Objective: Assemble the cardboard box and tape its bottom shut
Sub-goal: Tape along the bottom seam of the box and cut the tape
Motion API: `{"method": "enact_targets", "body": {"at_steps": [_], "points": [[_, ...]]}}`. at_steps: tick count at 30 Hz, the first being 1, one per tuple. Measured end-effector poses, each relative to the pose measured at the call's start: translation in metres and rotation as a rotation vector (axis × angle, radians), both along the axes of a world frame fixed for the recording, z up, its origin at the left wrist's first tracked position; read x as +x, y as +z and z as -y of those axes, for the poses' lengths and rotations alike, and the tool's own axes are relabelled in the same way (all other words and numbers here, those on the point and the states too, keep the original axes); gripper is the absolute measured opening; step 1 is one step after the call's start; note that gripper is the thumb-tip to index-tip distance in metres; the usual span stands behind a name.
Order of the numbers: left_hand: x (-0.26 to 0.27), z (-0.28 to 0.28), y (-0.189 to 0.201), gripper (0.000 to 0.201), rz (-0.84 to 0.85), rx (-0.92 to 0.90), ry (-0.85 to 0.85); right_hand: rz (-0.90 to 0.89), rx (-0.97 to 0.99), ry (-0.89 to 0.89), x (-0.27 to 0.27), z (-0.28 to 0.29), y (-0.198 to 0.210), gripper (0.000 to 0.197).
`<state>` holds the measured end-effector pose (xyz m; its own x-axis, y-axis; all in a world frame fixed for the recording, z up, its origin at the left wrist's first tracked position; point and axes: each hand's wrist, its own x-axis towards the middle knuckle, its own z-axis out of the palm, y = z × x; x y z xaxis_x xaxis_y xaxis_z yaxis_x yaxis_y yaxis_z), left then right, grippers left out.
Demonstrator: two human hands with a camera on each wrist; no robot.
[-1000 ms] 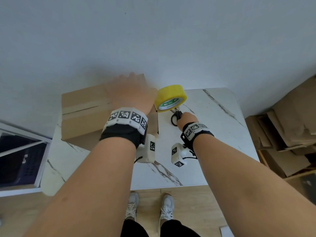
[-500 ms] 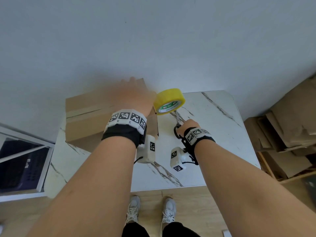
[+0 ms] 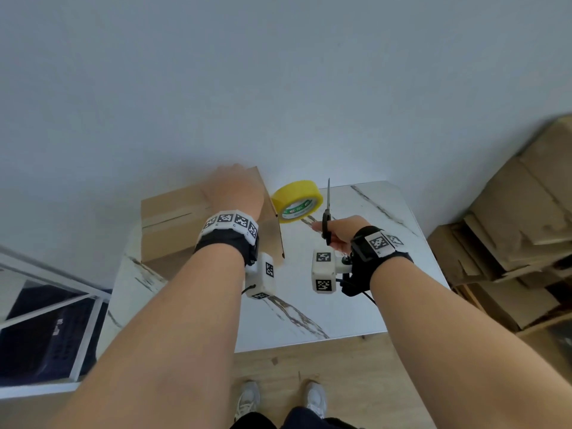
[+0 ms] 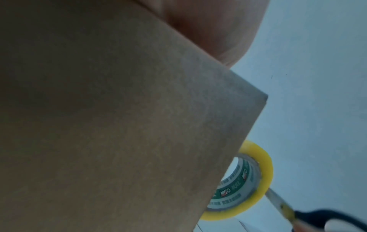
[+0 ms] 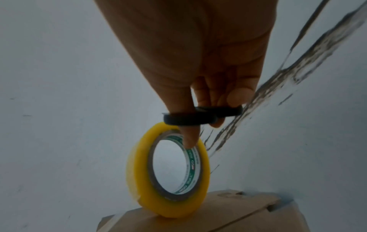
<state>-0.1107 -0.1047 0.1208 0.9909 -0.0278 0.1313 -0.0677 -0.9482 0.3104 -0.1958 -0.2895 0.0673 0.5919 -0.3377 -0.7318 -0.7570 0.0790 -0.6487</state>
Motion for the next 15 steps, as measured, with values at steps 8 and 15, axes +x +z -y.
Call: {"method": "enact_targets", "body": {"at_steps": [8, 15], "points": [[-0.004, 0.004, 0.012, 0.038, -0.104, 0.103, -0.053, 0.276, 0.125, 0.06, -0.021, -0.003, 0.031, 0.019], [0.002, -0.004, 0.01, 0.038, -0.209, 0.179, -0.144, 0.289, 0.182, 0.251, -0.031, -0.009, 0.039, 0.025]]}}
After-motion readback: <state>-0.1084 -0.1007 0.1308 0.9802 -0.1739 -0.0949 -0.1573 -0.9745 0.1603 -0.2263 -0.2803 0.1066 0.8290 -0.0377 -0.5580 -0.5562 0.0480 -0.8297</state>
